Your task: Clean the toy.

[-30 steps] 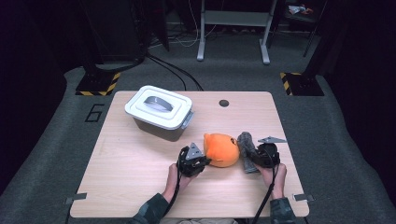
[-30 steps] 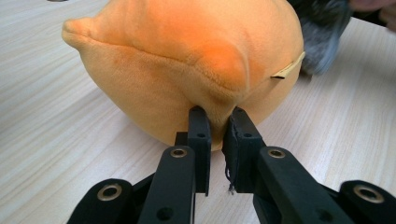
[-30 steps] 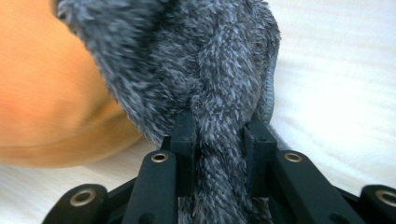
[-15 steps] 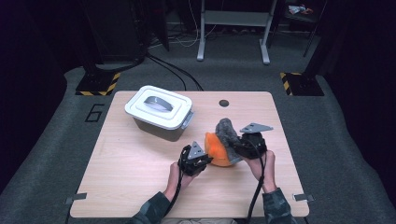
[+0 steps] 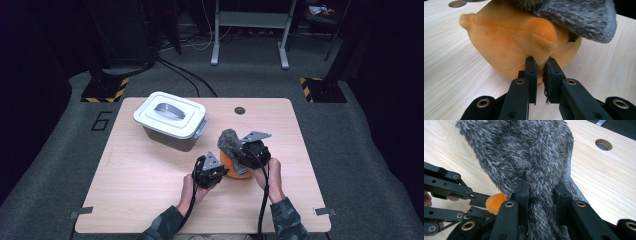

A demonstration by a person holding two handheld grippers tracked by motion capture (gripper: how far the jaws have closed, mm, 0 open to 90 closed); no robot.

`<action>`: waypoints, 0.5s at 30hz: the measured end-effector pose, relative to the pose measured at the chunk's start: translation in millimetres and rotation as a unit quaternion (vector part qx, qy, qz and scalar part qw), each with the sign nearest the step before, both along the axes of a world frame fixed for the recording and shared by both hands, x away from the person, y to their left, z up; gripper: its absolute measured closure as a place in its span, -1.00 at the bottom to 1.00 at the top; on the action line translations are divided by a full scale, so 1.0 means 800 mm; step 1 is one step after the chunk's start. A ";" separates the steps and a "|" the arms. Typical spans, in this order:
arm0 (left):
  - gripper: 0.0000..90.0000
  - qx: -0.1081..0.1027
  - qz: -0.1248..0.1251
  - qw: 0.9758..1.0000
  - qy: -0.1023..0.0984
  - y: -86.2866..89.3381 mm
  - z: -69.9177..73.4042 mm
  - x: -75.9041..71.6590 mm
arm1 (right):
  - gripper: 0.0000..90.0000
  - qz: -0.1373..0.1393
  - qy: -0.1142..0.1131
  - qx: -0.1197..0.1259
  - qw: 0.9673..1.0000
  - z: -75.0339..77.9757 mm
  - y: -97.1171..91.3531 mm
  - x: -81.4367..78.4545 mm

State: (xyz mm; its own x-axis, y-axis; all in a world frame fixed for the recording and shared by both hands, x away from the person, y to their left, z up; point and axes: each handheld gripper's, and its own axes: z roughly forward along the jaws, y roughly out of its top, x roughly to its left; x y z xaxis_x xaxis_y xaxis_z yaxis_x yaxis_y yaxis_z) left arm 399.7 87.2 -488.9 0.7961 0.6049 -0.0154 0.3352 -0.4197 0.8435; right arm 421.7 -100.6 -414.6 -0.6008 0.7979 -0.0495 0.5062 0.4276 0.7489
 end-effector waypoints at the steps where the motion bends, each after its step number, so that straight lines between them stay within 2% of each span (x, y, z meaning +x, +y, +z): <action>1: 0.82 -0.002 0.005 1.000 0.003 0.000 -0.001 0.000 | 0.56 0.000 0.000 0.000 1.000 0.000 -0.001 -0.002; 3: 0.83 -0.009 0.009 1.000 0.020 0.004 -0.004 0.003 | 0.56 -0.004 0.002 0.003 1.000 -0.002 -0.008 -0.005; 4: 0.83 -0.012 0.010 1.000 0.022 0.004 -0.004 0.003 | 0.56 -0.009 0.005 0.005 1.000 -0.002 -0.011 -0.007; 10: 0.83 -0.017 0.007 1.000 0.018 0.000 -0.004 0.001 | 0.56 -0.017 -0.003 0.005 1.000 -0.006 -0.031 -0.012; 11: 0.83 -0.014 0.006 1.000 0.014 0.000 -0.004 0.001 | 0.56 -0.028 -0.001 0.011 1.000 -0.007 -0.033 -0.013; 15: 0.83 -0.017 0.013 1.000 0.018 0.002 -0.007 0.000 | 0.56 -0.043 -0.001 0.008 0.999 -0.011 -0.048 -0.016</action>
State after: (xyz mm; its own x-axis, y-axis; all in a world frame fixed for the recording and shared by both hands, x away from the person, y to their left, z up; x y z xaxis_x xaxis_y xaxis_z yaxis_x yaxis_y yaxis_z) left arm 399.9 89.0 -494.4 0.7786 0.6241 -0.0657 0.3767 -0.3810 0.8444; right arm 408.8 -138.9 -423.4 -0.5299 0.8472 -0.0372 0.5383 0.3699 0.7572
